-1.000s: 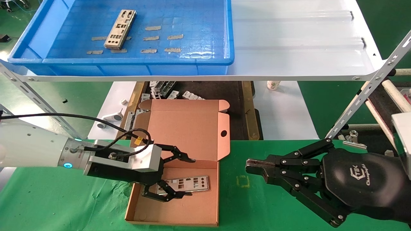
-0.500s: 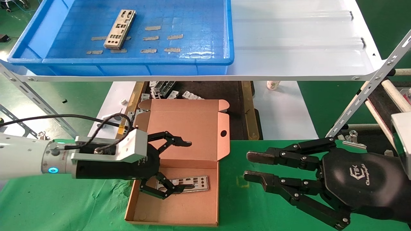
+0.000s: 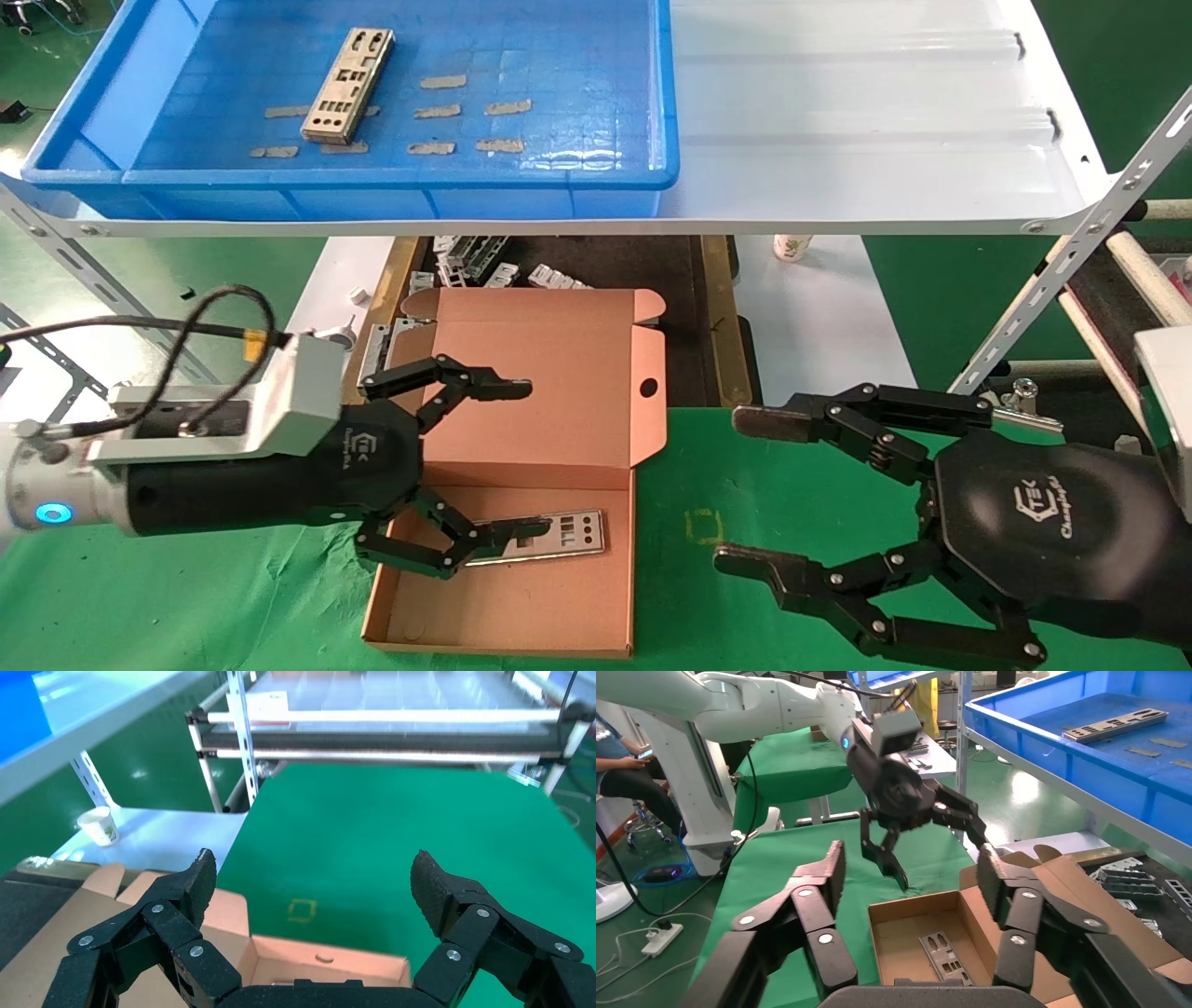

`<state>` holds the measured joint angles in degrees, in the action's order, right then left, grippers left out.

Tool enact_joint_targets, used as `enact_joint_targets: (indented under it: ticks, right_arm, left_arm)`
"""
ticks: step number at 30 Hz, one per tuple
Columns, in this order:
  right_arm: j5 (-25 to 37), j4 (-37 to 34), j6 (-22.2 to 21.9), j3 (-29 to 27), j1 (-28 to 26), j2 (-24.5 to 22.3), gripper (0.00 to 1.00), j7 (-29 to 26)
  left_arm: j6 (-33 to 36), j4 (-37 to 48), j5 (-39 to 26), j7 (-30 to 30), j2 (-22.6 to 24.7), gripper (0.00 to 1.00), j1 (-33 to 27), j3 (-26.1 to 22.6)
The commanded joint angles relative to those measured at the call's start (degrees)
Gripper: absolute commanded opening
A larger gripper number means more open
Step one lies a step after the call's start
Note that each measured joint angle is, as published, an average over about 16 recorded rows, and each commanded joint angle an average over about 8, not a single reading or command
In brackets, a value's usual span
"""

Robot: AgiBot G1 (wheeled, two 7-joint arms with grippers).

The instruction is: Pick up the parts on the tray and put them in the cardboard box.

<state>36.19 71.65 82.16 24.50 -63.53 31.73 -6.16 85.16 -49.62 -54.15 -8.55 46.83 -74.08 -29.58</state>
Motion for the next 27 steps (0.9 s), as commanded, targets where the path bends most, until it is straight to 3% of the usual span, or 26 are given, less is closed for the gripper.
enact_joint_targets:
  ticks: [1,27]
  right_arm:
    - [0.0,0.0,0.0,0.0,0.0,0.0,1.0,0.0]
    - [0.0,0.0,0.0,0.0,0.0,0.0,1.0,0.0]
  left_arm:
    - [0.0,-2.0,1.0,1.6,-1.0,1.0,1.0,1.1]
    - [0.6,-25.1,12.9,19.9,-12.4,1.0,13.1,14.2]
